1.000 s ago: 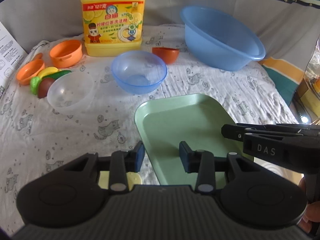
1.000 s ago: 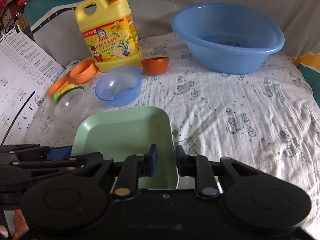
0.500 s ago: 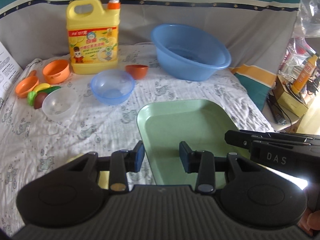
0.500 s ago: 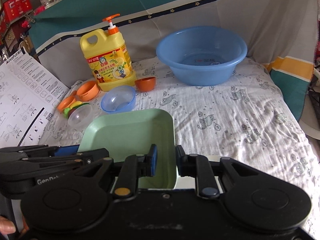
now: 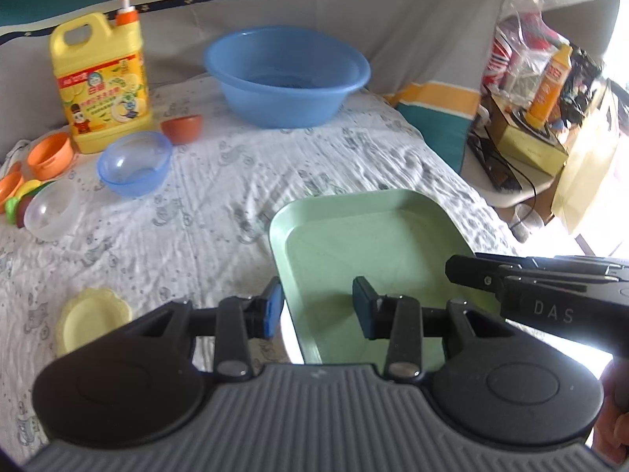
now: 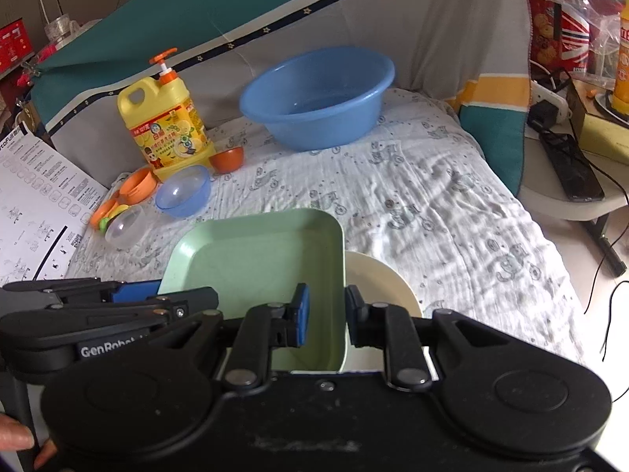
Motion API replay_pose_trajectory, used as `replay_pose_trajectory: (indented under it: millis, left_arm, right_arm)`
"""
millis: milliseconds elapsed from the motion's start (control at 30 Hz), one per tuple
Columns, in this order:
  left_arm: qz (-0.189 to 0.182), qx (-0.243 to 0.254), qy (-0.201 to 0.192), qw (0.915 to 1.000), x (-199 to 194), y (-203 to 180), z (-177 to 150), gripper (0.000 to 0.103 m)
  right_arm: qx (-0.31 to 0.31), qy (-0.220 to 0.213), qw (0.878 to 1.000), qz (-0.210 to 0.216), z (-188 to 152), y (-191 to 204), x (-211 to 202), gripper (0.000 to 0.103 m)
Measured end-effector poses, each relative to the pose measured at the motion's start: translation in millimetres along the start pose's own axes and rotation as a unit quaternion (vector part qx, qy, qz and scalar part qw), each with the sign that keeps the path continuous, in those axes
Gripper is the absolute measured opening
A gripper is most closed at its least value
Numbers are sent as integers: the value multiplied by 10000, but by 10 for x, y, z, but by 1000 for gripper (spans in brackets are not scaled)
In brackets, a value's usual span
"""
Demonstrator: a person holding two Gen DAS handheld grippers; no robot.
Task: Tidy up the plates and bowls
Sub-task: 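Lift the green tray with the right gripper and carry it over the white plate, then lower the green tray onto the white plate and open the right gripper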
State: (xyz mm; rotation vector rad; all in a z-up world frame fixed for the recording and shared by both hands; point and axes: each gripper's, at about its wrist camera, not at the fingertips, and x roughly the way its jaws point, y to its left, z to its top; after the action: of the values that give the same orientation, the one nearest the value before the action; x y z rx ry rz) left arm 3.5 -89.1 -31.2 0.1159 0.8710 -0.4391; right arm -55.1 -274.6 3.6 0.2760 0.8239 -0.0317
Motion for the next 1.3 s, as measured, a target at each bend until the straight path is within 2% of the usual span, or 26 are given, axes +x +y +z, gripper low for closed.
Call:
replay_pose_trajectory:
  millis: [367,1300]
  left_arm:
    - [124,309,288,9990,273,-206,-175,38]
    - [187,444,723,9962,687,-234,-230,41]
  right_arm:
    - [124,206,9997,-75,-279,-214,151,20]
    - [112,504,9985,-204,-287,-231,542,20]
